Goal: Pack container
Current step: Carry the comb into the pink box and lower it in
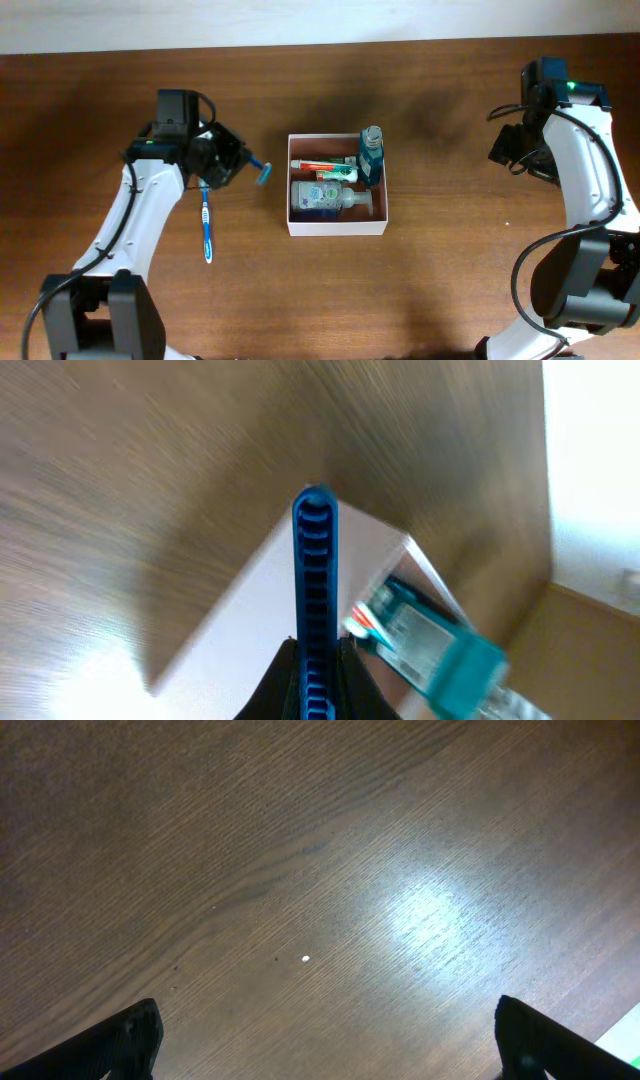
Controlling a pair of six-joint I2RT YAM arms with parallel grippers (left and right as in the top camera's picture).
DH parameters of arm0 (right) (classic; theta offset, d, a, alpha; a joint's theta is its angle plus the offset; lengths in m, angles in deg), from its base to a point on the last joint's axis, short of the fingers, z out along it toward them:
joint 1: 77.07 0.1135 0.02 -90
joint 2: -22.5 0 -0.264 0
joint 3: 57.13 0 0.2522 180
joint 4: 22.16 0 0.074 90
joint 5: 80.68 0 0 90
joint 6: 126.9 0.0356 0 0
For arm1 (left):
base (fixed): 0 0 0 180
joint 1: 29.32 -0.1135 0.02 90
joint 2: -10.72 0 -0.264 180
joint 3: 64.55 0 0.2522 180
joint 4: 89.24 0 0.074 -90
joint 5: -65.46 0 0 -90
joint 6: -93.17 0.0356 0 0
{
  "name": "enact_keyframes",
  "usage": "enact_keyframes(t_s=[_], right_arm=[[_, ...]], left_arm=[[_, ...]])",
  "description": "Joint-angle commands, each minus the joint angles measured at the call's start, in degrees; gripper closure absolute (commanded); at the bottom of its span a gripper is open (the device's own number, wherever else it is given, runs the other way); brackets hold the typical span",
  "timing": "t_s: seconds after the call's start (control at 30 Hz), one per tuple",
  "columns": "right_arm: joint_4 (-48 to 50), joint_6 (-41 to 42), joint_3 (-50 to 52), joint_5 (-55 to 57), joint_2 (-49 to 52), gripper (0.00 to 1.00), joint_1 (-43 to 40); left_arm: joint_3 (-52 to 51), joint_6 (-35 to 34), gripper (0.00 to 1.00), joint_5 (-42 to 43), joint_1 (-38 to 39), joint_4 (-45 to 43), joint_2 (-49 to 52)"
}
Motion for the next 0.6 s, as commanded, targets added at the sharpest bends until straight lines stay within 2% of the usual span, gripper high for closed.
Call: enact_keyframes(t_s=[0.0, 0.13, 0.27, 0.47, 0.57], right_arm=[[0.0, 0.4, 0.2, 0.7, -0.3, 0.01, -0.2], [0.0, 0.4, 0.2, 0.7, -0.3, 0.01, -0.2], [0.0, 0.4, 0.2, 0.7, -0.3, 0.01, -0.2], [0.0, 0.4, 0.2, 0.7, -0.3, 0.01, -0.2], [0.0, 0.4, 0.2, 0.7, -0.3, 0.01, -0.2]], left_arm=[[1.0, -11.4, 0.99, 2.2, 5.3, -2.7, -1.3], [1.0, -21.0, 0.99, -5.9, 11.6, -8.1, -1.3], [1.0, -27.4, 0.99, -14.4, 16.9, -12.1, -1.3], [1.0, -32.7, 0.99, -30.7, 25.0, -14.0, -1.2], [1.0, -32.9, 0.99, -34.8, 27.4, -15.1, -1.2]])
